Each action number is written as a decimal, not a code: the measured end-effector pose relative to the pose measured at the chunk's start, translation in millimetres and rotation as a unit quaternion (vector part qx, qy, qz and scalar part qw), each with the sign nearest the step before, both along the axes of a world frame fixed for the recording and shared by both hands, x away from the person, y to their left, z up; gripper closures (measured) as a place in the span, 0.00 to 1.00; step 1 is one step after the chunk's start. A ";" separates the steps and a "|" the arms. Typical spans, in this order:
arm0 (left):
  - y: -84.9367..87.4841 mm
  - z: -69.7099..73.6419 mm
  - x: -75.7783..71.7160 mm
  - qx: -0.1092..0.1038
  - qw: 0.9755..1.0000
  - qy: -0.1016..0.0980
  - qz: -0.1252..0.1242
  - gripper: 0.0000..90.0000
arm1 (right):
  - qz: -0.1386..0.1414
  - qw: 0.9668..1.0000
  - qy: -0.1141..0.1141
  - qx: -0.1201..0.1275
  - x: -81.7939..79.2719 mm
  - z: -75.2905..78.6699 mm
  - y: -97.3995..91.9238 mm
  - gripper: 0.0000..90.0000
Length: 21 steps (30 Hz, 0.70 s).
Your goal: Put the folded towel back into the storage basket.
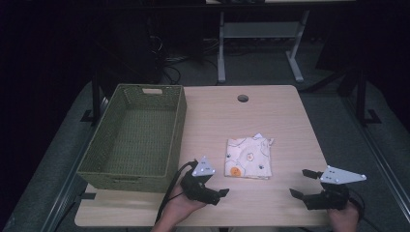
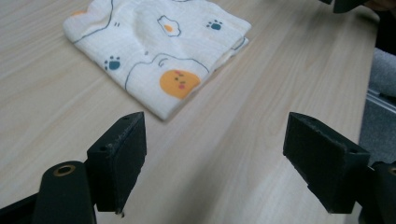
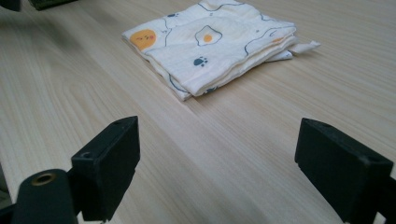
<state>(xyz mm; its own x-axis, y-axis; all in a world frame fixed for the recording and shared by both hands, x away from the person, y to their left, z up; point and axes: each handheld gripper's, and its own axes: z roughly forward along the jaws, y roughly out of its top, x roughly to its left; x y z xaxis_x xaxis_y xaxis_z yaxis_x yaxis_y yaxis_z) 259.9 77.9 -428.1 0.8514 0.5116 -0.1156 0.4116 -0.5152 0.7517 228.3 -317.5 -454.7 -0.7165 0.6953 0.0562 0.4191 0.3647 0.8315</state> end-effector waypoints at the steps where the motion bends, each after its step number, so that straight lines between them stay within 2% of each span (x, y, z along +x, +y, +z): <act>1: -3.1 1.0 2.2 0.006 1.000 0.000 -0.002 0.24 | 0.000 1.000 0.000 0.001 0.1 0.1 0.0 0.15; 9: -28.1 10.1 17.8 0.027 0.999 -0.006 -0.017 0.24 | 0.000 1.000 -0.003 0.005 -0.4 0.7 -1.2 0.15; 14: -42.9 12.8 29.3 0.036 0.999 0.002 -0.026 0.26 | -0.001 1.000 -0.004 0.008 -0.6 1.2 -2.6 0.15; 21: -65.3 15.2 46.4 0.059 0.998 0.000 -0.035 0.28 | 0.000 1.000 -0.004 0.008 -0.1 1.2 -2.5 0.15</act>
<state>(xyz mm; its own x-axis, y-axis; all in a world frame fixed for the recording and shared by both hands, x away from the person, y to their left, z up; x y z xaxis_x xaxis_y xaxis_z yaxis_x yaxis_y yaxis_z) 306.3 12.6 -412.9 0.8851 0.4617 -0.0582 0.3721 -0.6273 0.6842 228.2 -320.0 -453.5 -0.7167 0.6947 0.0607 0.4120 0.3515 0.8407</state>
